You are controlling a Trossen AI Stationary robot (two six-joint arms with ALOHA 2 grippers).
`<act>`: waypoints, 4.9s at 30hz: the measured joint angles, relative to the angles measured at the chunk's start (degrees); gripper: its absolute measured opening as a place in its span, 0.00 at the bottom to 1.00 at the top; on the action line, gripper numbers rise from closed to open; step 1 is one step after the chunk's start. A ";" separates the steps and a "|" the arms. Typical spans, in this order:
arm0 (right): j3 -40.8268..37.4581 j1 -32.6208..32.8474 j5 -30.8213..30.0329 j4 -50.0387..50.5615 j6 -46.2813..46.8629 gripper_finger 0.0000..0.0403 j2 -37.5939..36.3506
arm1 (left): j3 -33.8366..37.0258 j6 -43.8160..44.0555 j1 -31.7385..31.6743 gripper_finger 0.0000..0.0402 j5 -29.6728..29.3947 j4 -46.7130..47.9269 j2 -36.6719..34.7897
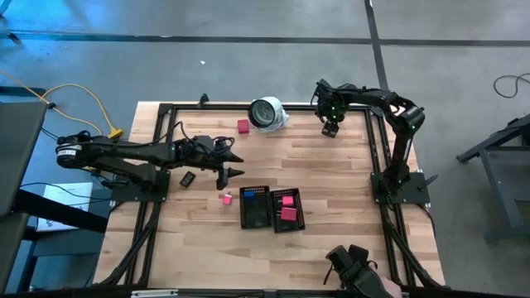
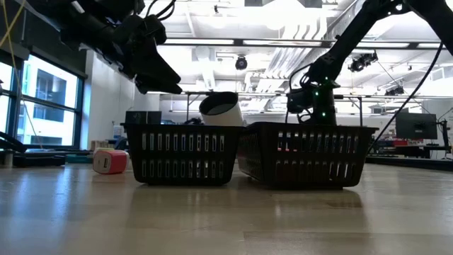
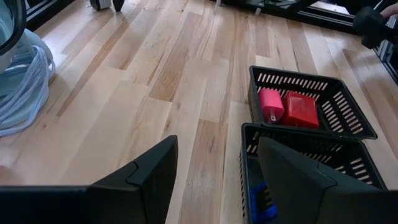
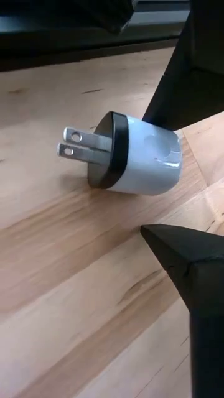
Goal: Pick & Place Office items
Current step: Put the white charger adapter into the right black bin
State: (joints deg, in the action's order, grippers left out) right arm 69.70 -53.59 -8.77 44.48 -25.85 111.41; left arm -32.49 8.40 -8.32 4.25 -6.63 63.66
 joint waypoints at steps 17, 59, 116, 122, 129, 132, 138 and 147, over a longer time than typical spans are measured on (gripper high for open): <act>1.62 -2.88 6.16 -2.98 4.78 0.58 0.27 | 0.00 0.22 -0.02 0.54 0.02 0.00 0.00; 1.87 1.34 16.75 -2.23 7.83 0.29 -13.90 | 0.00 0.67 -0.02 0.54 0.00 0.02 0.00; -44.72 63.33 2.62 -92.02 40.08 0.29 -33.03 | 0.00 -4.48 0.35 0.54 3.47 -18.33 7.23; -44.56 66.94 -1.80 -100.37 41.06 0.29 -23.59 | 0.00 -3.99 0.35 0.54 5.98 -21.05 7.23; -44.58 67.39 -1.59 -112.76 43.00 0.29 -12.27 | 0.00 -2.77 0.58 0.54 6.51 -21.09 7.23; -44.58 67.39 -1.39 -115.97 43.60 0.29 -9.30 | 0.00 -2.76 0.71 0.54 6.53 -21.58 7.23; -43.44 67.37 -0.74 -115.45 44.60 0.29 -6.84 | 0.00 -2.51 0.70 0.54 6.51 -22.14 7.23; -41.28 67.37 0.35 -108.41 44.25 0.29 -6.83 | 0.00 -2.34 0.70 0.54 6.51 -22.35 7.23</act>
State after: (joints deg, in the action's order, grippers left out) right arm 28.42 13.78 -8.43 -63.93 18.39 104.58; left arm -32.49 6.07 -7.62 10.76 -28.98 70.89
